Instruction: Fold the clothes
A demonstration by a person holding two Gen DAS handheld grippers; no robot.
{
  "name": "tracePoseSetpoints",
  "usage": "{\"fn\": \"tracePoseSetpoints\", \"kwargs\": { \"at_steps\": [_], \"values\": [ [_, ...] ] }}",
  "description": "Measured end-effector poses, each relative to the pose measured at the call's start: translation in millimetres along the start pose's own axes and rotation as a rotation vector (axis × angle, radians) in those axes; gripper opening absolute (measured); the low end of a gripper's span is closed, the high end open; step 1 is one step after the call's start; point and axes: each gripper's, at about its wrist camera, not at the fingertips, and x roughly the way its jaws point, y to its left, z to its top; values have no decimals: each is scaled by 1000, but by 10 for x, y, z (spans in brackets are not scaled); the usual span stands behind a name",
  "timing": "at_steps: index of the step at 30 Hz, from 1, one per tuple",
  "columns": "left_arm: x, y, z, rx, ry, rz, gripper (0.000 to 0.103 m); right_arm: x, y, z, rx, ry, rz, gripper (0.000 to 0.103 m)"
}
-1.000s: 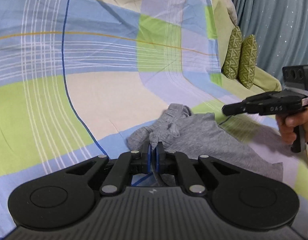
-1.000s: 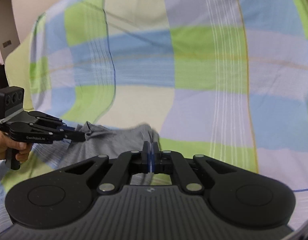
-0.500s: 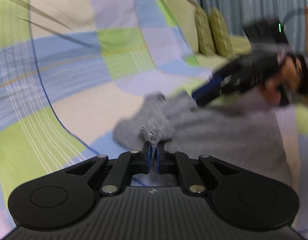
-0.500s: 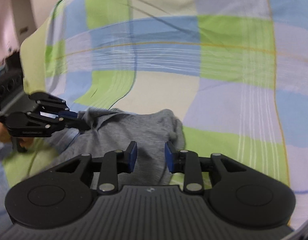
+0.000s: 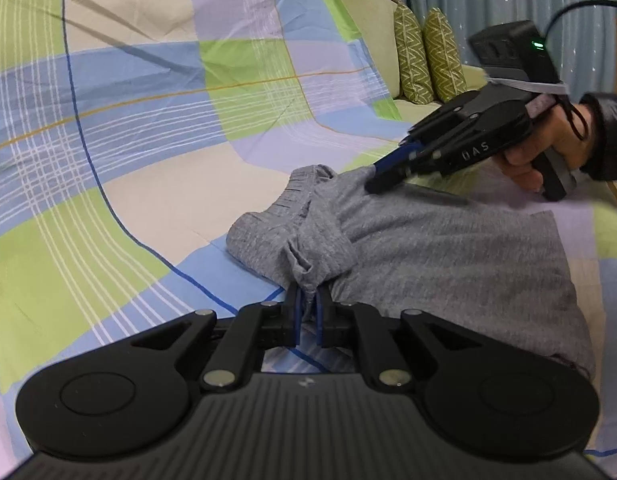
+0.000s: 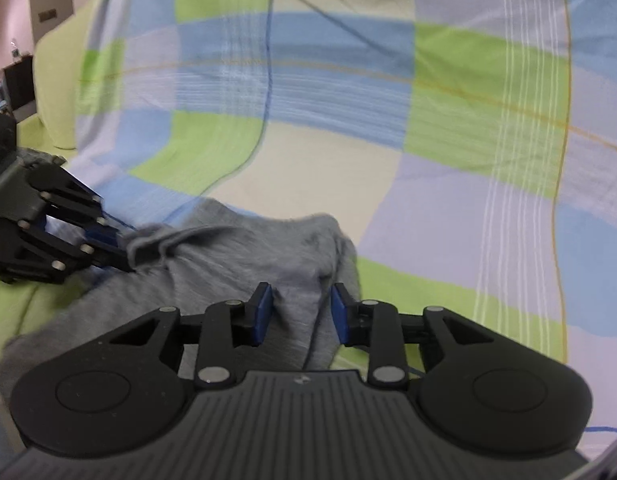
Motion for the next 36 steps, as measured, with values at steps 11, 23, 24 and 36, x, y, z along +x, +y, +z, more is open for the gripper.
{"fn": "tracePoseSetpoints", "kwargs": {
  "at_steps": [11,23,24,36],
  "values": [
    [58,68,43,-71,6,0,10,-349,737,-349,-398,28,113,1],
    [70,133,33,-102,4,-17,12,-48,180,-171,-118,-22,14,32],
    [72,133,34,-103,4,-17,12,-35,165,-166,-109,-20,21,32],
    [43,108,40,-92,-7,-10,12,64,14,-191,43,15,115,6]
  ]
}}
